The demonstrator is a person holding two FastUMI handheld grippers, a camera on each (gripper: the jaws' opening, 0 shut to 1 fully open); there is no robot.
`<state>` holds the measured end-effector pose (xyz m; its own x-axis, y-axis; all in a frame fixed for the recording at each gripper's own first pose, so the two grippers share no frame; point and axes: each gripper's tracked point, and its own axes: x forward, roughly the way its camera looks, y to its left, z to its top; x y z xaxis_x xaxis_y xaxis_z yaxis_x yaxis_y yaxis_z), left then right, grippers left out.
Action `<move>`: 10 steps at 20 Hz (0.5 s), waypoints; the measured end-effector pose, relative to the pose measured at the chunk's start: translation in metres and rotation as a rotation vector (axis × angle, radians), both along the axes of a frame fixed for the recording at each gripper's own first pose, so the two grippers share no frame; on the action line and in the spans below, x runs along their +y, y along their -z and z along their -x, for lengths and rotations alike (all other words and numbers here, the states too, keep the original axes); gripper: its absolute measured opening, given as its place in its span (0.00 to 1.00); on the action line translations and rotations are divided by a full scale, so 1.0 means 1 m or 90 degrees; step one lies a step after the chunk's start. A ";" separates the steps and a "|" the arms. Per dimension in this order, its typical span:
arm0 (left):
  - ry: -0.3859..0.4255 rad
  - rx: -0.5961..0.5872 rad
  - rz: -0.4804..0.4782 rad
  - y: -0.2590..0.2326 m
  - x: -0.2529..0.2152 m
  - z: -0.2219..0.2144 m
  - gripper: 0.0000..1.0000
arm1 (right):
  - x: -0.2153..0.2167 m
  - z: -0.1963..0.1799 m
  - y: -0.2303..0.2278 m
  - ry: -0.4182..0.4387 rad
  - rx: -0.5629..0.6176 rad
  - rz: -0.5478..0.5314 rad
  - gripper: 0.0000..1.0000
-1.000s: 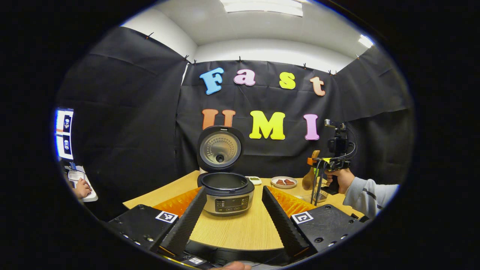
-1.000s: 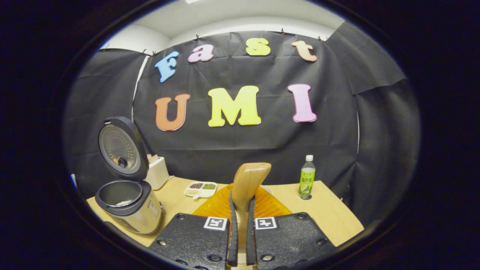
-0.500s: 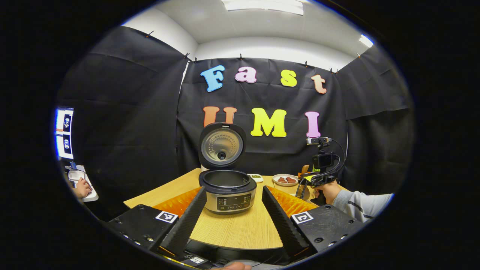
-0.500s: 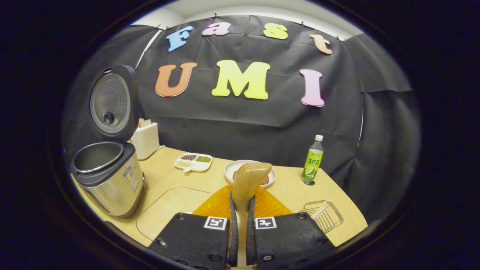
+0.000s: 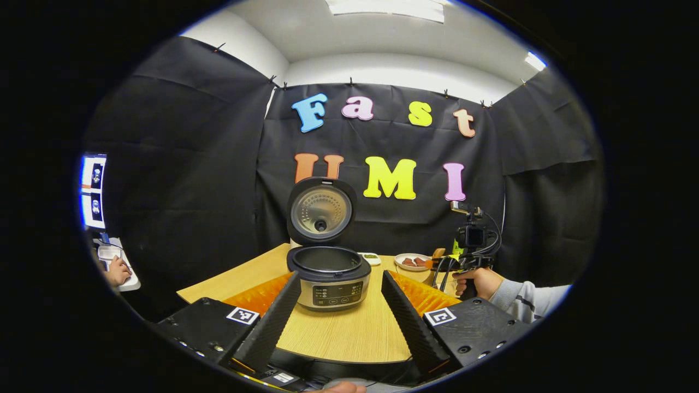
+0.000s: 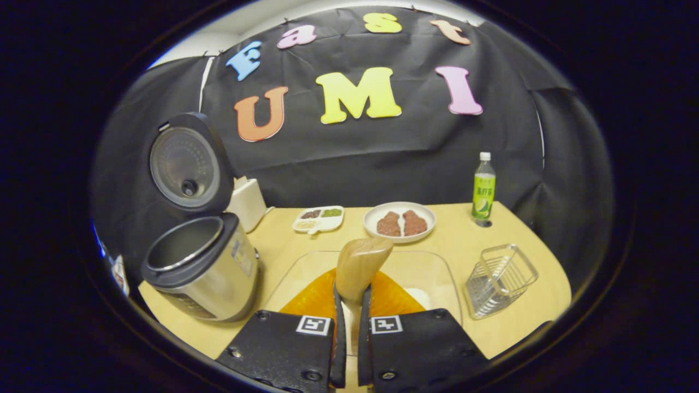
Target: Close the left gripper, press the button to open the rice cooker; take a wooden spoon from the chopstick holder with the right hand, scoop a spoonful of rice and pour it into the rice cooker, then put the wooden spoon back into the chopstick holder.
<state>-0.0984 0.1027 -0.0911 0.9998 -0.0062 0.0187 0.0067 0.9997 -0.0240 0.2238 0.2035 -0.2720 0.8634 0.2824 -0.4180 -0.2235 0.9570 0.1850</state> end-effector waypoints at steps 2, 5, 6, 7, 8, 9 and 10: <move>-0.005 0.002 0.001 0.001 0.003 0.000 0.95 | 0.008 -0.001 -0.001 0.005 0.013 -0.042 0.14; -0.007 0.008 0.002 0.004 0.006 -0.002 0.95 | 0.008 -0.005 0.000 0.022 0.050 -0.147 0.14; -0.008 0.009 0.002 0.004 0.007 -0.001 0.84 | 0.003 -0.008 0.002 0.036 0.067 -0.192 0.14; -0.010 0.009 0.003 0.004 0.007 -0.001 0.84 | -0.004 -0.011 0.004 0.054 0.086 -0.238 0.14; -0.011 0.011 0.004 0.006 0.009 -0.002 0.95 | -0.010 -0.014 0.007 0.068 0.108 -0.286 0.14; -0.011 0.013 0.006 0.006 0.011 -0.003 0.95 | -0.014 -0.016 0.010 0.075 0.128 -0.333 0.13; -0.012 0.014 0.009 0.007 0.012 -0.003 0.95 | -0.018 -0.018 0.013 0.081 0.147 -0.377 0.13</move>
